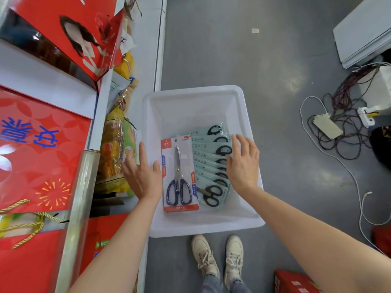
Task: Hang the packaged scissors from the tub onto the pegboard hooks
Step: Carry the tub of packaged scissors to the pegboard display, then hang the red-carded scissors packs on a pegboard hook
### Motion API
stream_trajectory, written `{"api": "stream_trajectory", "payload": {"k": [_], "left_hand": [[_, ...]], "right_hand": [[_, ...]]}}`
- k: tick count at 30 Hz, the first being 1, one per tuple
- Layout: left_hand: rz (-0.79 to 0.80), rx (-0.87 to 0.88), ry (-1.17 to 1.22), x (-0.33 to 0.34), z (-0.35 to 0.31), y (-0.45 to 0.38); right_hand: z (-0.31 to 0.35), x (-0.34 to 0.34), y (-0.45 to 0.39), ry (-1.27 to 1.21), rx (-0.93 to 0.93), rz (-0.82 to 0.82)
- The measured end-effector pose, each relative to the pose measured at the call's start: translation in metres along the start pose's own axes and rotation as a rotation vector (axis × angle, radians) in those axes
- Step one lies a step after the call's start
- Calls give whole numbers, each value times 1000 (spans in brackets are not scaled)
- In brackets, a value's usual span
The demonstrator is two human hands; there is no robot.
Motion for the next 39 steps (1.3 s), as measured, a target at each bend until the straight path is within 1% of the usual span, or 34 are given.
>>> {"api": "stream_trajectory", "payload": {"k": [2,4,5,7,8,9,11,13,15,18,20,22,24,25,27,29,31,34,37,39], "left_hand": [[-78,141,-41,-8,-16,6],[-97,294,-34,-11,-32,15],[-85,346,-27,-9,-38,19],[-45,378,-19,-3,-41,27],[-28,376,-18,0,-40,30],[-17,376,-21,2,-39,32],[-4,389,-32,4,-38,35],[13,404,-27,5,-38,37],[51,387,3,10,-37,40],[125,297,85,19,-33,43],[193,195,143,25,-31,42],[235,87,195,29,-31,39],[288,-54,209,40,-27,36],[339,-147,235,47,-26,35],[466,-342,366,65,-23,34],[571,-488,565,71,-29,36],[600,-524,716,60,-41,36],[605,-488,815,29,-63,30],[647,-592,994,0,-79,26],[652,-644,1068,-22,-84,23]], "right_hand": [[16,9,5,-69,-68,41],[32,21,13,-152,-58,119],[41,30,19,-193,-12,206],[53,56,33,-269,155,404],[59,67,40,-287,247,469],[65,77,46,-293,320,500],[72,88,52,-285,429,497],[74,92,51,-267,517,454],[69,94,49,-288,638,434],[61,96,49,-353,792,470],[55,93,47,-400,814,471],[47,85,42,-463,793,455],[32,74,35,-544,774,430],[23,66,31,-582,768,414],[6,51,23,-667,780,404],[-6,35,16,-746,808,400],[-10,16,6,-800,821,377],[-1,-14,-9,-865,815,346],[16,-43,-22,-941,784,353],[30,-61,-30,-983,755,354]]}}
Point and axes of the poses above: each hand's wrist, its own y-axis away from the middle knuckle, its own x-axis out of the palm, z = x × y, the point moved 7 cm from there along -y, towards the middle knuckle, and after that the axes turned 7 degrees about -z, right-handed, at the moved point
